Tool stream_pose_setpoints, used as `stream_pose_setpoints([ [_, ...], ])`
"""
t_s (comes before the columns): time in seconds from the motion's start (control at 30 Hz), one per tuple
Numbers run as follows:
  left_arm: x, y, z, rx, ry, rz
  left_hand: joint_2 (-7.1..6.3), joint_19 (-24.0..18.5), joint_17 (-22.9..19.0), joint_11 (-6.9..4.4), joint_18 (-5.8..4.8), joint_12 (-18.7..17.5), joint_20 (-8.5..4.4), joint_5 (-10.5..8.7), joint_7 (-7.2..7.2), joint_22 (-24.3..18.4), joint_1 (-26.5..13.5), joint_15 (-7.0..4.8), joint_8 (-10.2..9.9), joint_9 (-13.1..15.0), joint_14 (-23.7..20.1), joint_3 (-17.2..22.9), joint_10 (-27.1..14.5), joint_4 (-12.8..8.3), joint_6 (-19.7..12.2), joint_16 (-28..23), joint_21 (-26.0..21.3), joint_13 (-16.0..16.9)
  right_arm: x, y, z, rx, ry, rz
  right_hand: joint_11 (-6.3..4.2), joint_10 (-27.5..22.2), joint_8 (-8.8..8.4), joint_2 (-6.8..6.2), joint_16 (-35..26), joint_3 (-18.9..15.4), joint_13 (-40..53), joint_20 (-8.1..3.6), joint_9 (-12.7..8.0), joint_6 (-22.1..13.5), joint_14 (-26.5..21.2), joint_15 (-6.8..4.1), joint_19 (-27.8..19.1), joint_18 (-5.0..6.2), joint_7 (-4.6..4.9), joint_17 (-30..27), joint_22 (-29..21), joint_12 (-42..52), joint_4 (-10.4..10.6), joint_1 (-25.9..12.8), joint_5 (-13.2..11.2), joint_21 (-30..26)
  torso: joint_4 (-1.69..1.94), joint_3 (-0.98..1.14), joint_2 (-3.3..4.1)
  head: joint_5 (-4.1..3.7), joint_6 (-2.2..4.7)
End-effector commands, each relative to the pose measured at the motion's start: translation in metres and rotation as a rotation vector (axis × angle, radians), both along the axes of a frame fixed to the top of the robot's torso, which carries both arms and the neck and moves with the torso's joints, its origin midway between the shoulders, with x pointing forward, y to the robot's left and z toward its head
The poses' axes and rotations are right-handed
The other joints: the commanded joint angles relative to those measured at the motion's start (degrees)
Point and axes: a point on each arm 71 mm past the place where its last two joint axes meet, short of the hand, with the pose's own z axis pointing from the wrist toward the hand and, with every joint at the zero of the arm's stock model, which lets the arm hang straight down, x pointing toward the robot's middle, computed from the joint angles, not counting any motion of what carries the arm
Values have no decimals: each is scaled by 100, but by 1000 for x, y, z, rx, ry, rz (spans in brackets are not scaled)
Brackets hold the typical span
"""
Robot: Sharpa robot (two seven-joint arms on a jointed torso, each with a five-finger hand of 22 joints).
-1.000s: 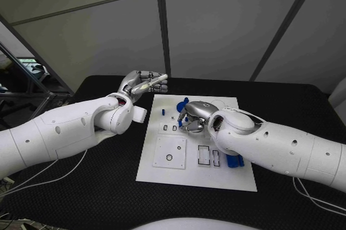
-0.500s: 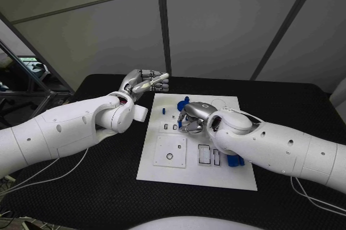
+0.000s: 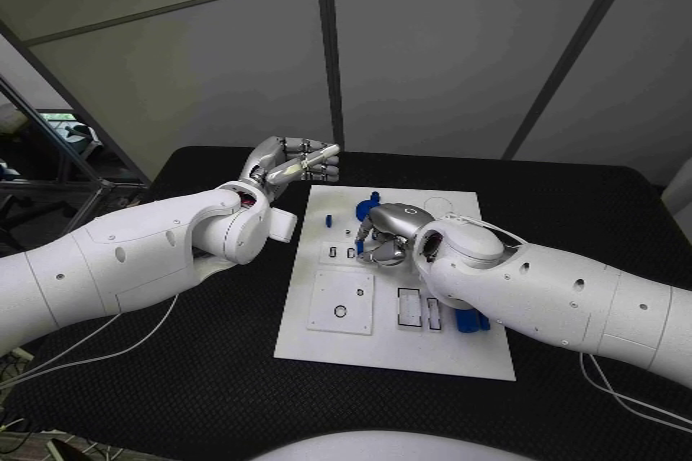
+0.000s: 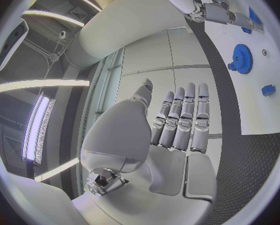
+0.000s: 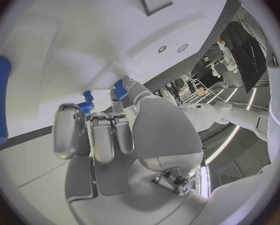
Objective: Assemble the parts on the task board
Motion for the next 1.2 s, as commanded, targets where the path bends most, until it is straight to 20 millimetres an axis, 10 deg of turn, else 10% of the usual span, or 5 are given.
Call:
stream_pose_setpoints([
  [0.03, 0, -1, 1, -2, -5, -3, 46, -36, 8, 4, -76, -28, -9, 4, 4, -8, -2, 12, -32, -10, -34, -4, 37, -28, 20, -37, -31, 0, -1, -1, -5, -26, 17, 8, 56, 606, -43, -35, 15, 28, 1508, -2, -21, -54, 585, 42, -67, -29, 31, 1510, -40, 16, 21, -42, -22, -41, -2, 0, 1, -17, -17],
  [1.2, 1, 1, 1, 1, -4, 4, 70, -38, 15, 19, -73, -58, -2, 4, 23, -17, 16, 18, -63, -17, -39, -1, 5, -45, -6, -43, -44, -7, 0, -5, -6, -20, 21, 2, 138, 544, -210, -192, 15, 26, 1412, 61, -69, -335, 585, 111, -186, 14, 126, 1510, -259, -80, 14, -125, -38, -164, 0, 0, -1, -49, -78],
])
